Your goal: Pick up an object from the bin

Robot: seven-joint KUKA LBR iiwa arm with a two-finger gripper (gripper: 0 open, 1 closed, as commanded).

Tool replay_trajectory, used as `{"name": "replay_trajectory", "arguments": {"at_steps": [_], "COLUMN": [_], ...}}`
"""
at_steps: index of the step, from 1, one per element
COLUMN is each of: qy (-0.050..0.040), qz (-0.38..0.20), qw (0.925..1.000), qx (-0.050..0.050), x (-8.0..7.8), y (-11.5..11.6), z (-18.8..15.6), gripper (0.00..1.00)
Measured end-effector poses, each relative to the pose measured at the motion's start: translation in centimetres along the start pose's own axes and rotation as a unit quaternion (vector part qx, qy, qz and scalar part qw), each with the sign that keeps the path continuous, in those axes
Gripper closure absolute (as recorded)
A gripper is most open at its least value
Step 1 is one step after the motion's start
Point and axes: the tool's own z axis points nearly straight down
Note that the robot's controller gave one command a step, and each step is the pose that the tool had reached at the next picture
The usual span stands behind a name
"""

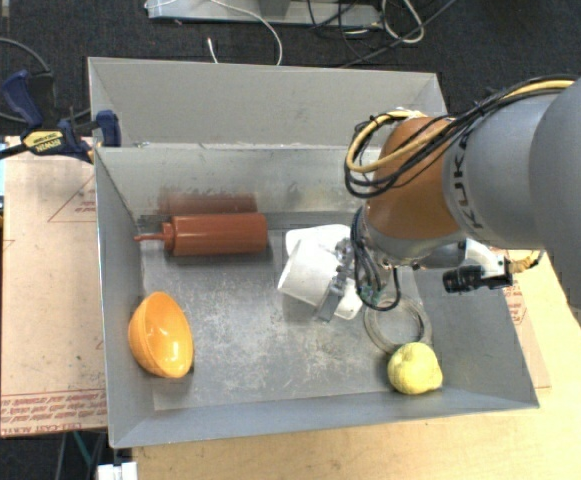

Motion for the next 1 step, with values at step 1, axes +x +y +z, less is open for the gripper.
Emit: {"name": "replay_trajectory", "arguments": {"at_steps": [1], "qy": [0.0016], "qz": [-0.001], "qw": [1.0], "qx": [0.001], "x": [0.08], "y": [-0.01], "z": [-3.82], "gripper": [1.0]}}
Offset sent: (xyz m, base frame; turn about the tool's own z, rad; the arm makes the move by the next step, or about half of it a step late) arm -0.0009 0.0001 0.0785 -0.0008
